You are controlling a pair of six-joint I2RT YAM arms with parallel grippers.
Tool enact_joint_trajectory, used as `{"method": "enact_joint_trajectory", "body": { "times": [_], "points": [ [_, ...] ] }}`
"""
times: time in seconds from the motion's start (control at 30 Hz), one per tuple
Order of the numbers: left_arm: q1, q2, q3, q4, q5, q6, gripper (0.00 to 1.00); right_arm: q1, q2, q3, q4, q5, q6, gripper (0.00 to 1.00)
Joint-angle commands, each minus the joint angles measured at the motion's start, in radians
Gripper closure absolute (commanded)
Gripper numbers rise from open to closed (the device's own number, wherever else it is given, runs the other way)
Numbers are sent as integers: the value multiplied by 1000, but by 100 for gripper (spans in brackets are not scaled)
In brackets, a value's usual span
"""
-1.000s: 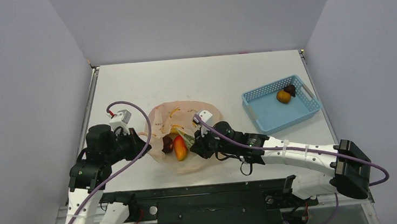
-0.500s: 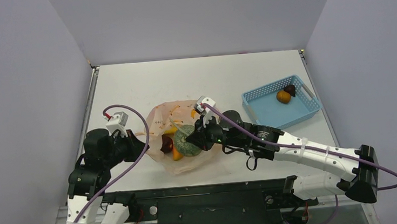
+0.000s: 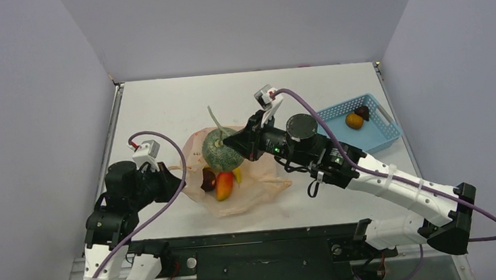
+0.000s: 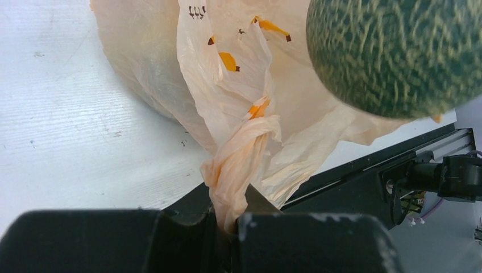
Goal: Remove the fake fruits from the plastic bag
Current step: Take out the fake fruit from the plastic bag, then place the fake fruit in the bin.
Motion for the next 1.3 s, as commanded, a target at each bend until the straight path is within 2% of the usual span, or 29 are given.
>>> {"method": "enact_joint_trajectory", "body": {
  "times": [0.0,0.2,0.37,0.47,0.5,0.63,0.77,0.93,1.27],
  "points": [
    [-7,-34,-4,51,-13,-8,100,-68,-47,35,42,105,64,100],
    [-20,-45,-5,52,-3,-4,100,-193,-160,-18,-72,323,52,100],
    [-25,-49,-4,50,-13,-8,100,-420,-274,-128,-190,473,59,100],
    [-24,-50,-5,50,-15,-9,100,-562,-317,-250,-218,467,59,100],
    [-24,-49,-5,51,-14,-8,100,-648,-325,-272,-219,454,60,100],
    [-25,-45,-6,53,-7,-5,100,-800,-293,-385,-208,389,94,100],
    [-25,-42,-5,52,-1,-4,100,-910,-210,-457,-160,219,145,100],
    [-26,-50,-7,55,5,-2,100,-937,-161,-476,-112,130,167,100],
    [-27,-64,-11,66,33,6,100,-948,-169,-476,-101,86,187,100]
  ]
}}
